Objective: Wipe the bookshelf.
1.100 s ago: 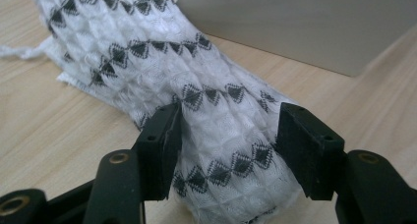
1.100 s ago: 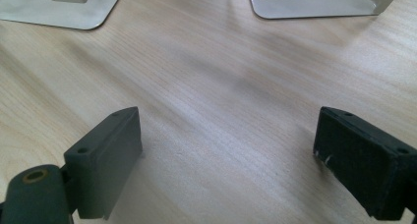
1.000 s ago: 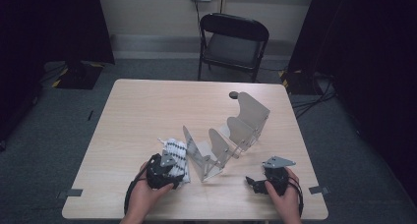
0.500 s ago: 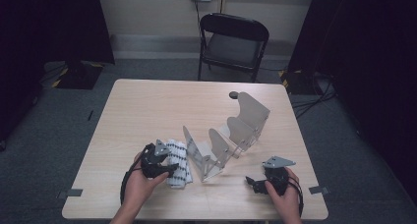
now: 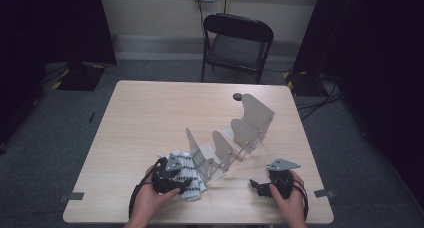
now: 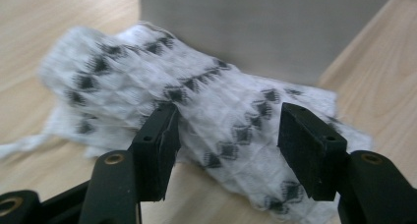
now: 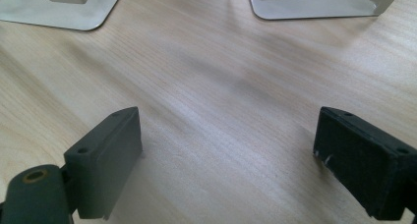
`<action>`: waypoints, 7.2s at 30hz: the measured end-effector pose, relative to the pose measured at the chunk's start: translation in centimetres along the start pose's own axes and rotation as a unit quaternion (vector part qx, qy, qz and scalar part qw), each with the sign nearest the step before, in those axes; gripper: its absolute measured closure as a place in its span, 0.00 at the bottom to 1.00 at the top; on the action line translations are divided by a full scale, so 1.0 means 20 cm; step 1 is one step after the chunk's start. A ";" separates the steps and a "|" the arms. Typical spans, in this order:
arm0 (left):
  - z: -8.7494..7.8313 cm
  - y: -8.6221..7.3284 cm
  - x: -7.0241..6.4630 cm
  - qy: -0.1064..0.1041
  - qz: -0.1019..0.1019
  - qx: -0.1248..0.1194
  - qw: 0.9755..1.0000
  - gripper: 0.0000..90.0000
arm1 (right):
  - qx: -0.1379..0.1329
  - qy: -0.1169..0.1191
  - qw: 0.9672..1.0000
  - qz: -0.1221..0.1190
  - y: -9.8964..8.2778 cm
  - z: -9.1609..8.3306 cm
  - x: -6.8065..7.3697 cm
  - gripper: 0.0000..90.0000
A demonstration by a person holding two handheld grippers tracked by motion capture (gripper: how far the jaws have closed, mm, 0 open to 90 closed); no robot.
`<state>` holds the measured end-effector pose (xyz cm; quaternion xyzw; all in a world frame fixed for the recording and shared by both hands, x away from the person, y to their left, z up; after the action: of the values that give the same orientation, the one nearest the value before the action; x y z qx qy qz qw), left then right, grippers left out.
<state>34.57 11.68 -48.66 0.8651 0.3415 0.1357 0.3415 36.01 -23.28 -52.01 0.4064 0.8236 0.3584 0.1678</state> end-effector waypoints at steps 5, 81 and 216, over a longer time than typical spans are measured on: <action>-0.05 0.00 0.07 0.020 -0.013 -0.008 1.000 0.46 | 0.000 0.000 1.000 0.000 0.00 0.00 0.00 0.11; -0.20 0.18 0.04 -0.042 -0.012 -0.013 0.999 0.80 | 0.000 0.004 1.000 -0.003 0.00 0.00 0.00 0.11; -0.40 0.35 0.06 -0.022 -0.035 -0.033 0.999 0.80 | 0.000 0.002 1.000 -0.003 0.01 0.02 -0.01 0.11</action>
<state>35.08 12.73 -38.12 0.8438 0.3588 0.1156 0.3819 36.44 -23.12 -52.02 0.4036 0.8248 0.3588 0.1675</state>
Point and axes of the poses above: each handheld gripper's, and its own axes: z roughly forward along the jaws, y roughly out of its top, x roughly to its left, the point moved 3 cm from there along z, roughly forward along the jaws, and after that the axes turned 1 degree about z, right-handed, at the moved point
